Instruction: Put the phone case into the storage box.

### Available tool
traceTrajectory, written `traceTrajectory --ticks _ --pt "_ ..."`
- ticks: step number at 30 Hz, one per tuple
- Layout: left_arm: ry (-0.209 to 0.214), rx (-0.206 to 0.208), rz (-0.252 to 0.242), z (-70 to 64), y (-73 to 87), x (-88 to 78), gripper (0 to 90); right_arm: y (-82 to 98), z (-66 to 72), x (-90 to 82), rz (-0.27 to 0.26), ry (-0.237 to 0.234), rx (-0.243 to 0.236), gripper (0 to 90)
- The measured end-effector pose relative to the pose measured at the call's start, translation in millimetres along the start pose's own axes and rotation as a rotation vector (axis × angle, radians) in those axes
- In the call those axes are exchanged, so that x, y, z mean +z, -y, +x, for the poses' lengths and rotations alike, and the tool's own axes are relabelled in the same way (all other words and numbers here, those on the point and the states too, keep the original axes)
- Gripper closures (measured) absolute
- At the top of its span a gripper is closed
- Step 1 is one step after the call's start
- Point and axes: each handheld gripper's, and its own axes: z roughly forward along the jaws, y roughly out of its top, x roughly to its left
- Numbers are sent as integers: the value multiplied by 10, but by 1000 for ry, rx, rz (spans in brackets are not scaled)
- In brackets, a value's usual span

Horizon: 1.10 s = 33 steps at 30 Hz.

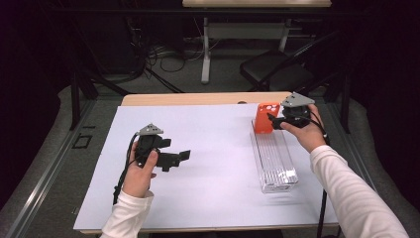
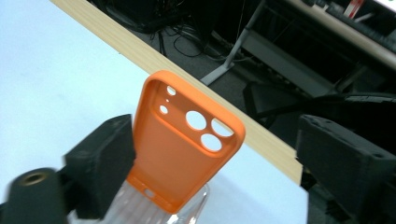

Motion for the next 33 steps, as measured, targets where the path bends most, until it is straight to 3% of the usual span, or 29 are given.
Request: traceTrajectory --ticks 6,16,18,26,33 --pt "2 4 1 9 1 -4 115 -32 -2 4 11 -44 92 65" --pt "6 -6 -16 16 0 -7 115 -103 -14 -28 76 -106 276 16" --pt "5 -11 -19 18 -2 -11 115 -117 -10 -36 87 -135 295 0" --pt "2 -12 -21 17 -2 -8 115 -155 58 -107 82 -161 336 0" --pt "-3 -7 -12 17 2 4 115 -177 110 -149 74 -181 332 0"
